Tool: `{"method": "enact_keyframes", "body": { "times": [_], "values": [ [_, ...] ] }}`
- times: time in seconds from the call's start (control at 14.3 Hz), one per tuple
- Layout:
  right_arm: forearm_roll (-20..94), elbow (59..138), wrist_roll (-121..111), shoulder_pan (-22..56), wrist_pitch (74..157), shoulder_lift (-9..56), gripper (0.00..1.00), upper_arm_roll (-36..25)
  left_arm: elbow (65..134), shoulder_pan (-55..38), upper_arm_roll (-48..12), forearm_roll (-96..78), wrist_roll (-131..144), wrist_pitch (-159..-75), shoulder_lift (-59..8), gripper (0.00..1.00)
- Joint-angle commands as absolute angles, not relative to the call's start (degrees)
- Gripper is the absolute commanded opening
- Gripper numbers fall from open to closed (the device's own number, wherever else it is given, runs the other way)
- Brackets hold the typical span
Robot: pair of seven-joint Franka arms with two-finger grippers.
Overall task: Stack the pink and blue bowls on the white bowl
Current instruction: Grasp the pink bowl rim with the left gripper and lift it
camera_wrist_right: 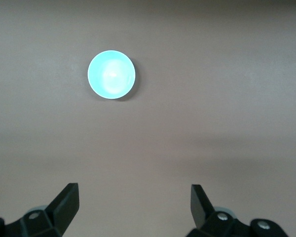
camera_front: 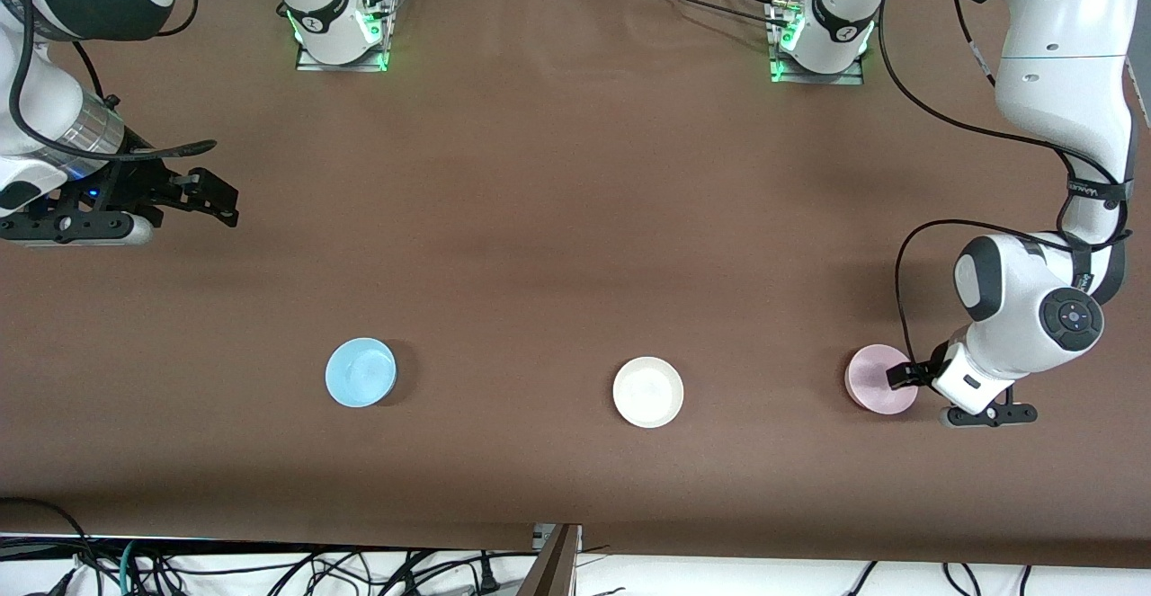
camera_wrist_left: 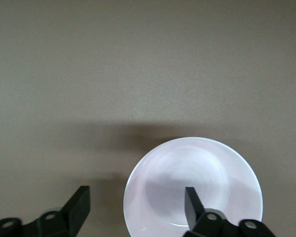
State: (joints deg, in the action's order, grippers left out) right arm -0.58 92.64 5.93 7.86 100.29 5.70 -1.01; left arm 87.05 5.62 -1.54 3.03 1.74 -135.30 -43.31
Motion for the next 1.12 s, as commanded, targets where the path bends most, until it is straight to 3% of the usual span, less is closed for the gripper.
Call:
{"method": "enact_keyframes", "body": {
  "times": [0.0, 0.21, 0.63, 1.05],
  "values": [
    [0.18, 92.64, 6.42, 8.09, 100.37, 5.27, 1.00, -1.05, 90.26, 5.36, -1.41, 2.46, 0.18, -138.25, -42.19, 0.79],
    [0.18, 92.64, 6.42, 8.09, 100.37, 5.36, 1.00, -1.14, 91.32, 5.36, -1.41, 2.46, 0.18, -139.30, -42.10, 0.67],
    [0.18, 92.55, 6.42, 8.09, 100.37, 5.27, 1.00, -1.06, 91.32, 5.27, -1.49, 2.29, 0.79, -139.13, -42.01, 0.01],
    [0.09, 92.46, 6.33, 8.09, 100.46, 5.36, 1.00, -1.14, 90.62, 5.19, -3.42, 2.11, 5.17, -138.25, -40.88, 0.00]
  ]
}}
